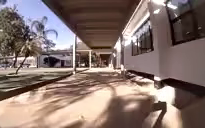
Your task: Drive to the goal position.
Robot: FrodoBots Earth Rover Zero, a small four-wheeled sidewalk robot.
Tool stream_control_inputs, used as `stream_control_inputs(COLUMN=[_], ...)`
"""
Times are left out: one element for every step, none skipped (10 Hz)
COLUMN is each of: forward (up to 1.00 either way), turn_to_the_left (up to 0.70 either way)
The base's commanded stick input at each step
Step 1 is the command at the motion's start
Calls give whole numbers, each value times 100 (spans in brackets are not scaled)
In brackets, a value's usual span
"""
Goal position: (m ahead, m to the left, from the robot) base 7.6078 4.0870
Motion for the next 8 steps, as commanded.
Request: stream_control_inputs(forward=[70, 70, 70, 70, 70, 70, 70, 70], turn_to_the_left=[0, 0, 0, 0, 0, 0, 0, 0])
